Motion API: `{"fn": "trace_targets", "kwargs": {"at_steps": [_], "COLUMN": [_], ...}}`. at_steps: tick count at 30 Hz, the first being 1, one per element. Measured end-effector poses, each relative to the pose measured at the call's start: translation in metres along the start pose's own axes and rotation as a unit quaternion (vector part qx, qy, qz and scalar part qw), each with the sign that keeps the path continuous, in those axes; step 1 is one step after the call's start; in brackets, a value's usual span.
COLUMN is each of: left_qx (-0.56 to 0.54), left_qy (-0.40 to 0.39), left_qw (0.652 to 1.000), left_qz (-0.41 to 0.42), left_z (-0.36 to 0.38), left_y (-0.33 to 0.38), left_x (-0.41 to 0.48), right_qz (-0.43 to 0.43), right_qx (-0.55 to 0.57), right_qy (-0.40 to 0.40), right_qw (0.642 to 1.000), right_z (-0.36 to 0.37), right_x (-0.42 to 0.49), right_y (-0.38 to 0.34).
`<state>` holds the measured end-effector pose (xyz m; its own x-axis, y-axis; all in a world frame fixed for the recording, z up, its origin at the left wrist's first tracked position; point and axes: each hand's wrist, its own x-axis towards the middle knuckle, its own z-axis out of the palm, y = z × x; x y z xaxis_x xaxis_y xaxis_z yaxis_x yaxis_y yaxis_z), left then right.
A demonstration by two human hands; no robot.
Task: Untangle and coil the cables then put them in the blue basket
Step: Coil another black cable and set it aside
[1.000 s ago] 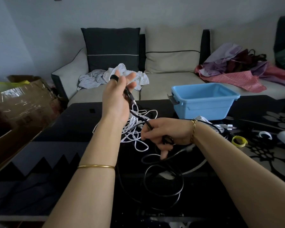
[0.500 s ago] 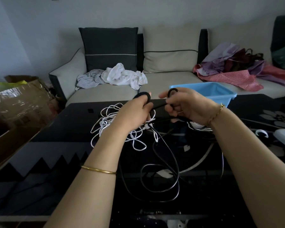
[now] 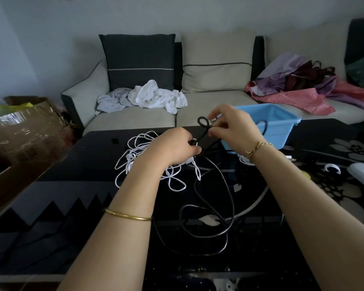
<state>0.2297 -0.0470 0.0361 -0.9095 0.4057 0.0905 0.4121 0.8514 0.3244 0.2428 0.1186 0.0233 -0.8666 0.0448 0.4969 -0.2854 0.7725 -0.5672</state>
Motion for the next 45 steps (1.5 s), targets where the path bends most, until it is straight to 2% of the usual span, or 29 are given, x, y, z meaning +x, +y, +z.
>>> {"fn": "trace_targets", "kwargs": {"at_steps": [2, 5, 7, 9, 15, 17, 19, 21, 23, 26, 29, 30, 32, 35, 37, 38, 41, 43, 45], "left_qx": [-0.043, -0.200, -0.285, -0.360, -0.558, -0.593, -0.589, -0.538, -0.501, -0.477, -0.481, -0.482, -0.477, -0.471, -0.481, -0.494, -0.551, -0.588, -0.628], "left_qy": [-0.023, -0.103, -0.161, -0.187, -0.202, -0.196, -0.184, -0.176, -0.180, -0.193, -0.198, -0.201, -0.207, -0.212, -0.219, -0.224, -0.221, -0.204, -0.188], "left_qw": [0.999, 0.974, 0.945, 0.914, 0.805, 0.781, 0.787, 0.824, 0.846, 0.857, 0.854, 0.853, 0.854, 0.856, 0.849, 0.840, 0.805, 0.783, 0.755], "left_qz": [-0.002, -0.023, -0.024, -0.005, -0.004, -0.015, -0.025, -0.030, -0.030, -0.032, -0.026, -0.022, -0.015, -0.009, 0.002, 0.009, 0.019, 0.016, 0.009], "left_z": [-0.002, -0.009, -0.014, -0.020, -0.028, -0.029, -0.029, -0.028, -0.026, -0.023, -0.024, -0.025, -0.025, -0.024, -0.025, -0.026, -0.030, -0.029, -0.026], "left_y": [0.001, 0.004, 0.002, -0.002, -0.013, -0.015, -0.012, -0.008, -0.005, -0.002, -0.001, -0.001, 0.000, 0.001, 0.001, 0.002, 0.000, -0.002, -0.003], "left_x": [-0.003, -0.010, -0.014, -0.016, -0.014, -0.013, -0.013, -0.013, -0.012, -0.012, -0.013, -0.013, -0.014, -0.014, -0.015, -0.015, -0.015, -0.013, -0.011], "right_qz": [-0.013, -0.036, -0.040, -0.027, -0.048, -0.038, -0.030, -0.021, -0.022, -0.084, -0.185, -0.201, -0.214, -0.152, -0.076, -0.042, 0.035, 0.052, 0.035], "right_qx": [-0.093, -0.127, -0.127, -0.116, -0.022, -0.011, -0.026, -0.083, -0.130, -0.135, -0.155, -0.155, -0.138, -0.081, -0.055, 0.000, 0.211, 0.239, 0.211], "right_qy": [0.022, 0.011, -0.020, -0.053, -0.108, -0.136, -0.148, -0.151, -0.132, -0.013, 0.138, 0.170, 0.182, 0.134, 0.062, 0.013, -0.113, -0.180, -0.207], "right_qw": [0.995, 0.991, 0.991, 0.991, 0.993, 0.990, 0.988, 0.985, 0.982, 0.987, 0.961, 0.952, 0.950, 0.976, 0.994, 0.999, 0.970, 0.953, 0.955], "right_z": [-0.001, 0.000, 0.001, 0.001, 0.001, 0.003, 0.005, 0.008, 0.014, 0.022, 0.027, 0.028, 0.030, 0.029, 0.028, 0.029, 0.026, 0.026, 0.027], "right_x": [-0.002, -0.003, -0.002, 0.000, 0.001, -0.001, -0.002, -0.001, -0.001, -0.003, -0.006, -0.006, -0.006, -0.005, -0.002, -0.002, -0.008, -0.012, -0.012], "right_y": [0.001, 0.005, 0.007, 0.008, 0.007, 0.006, 0.006, 0.005, 0.003, 0.002, 0.003, 0.004, 0.006, 0.002, 0.003, 0.005, 0.009, 0.014, 0.015]}}
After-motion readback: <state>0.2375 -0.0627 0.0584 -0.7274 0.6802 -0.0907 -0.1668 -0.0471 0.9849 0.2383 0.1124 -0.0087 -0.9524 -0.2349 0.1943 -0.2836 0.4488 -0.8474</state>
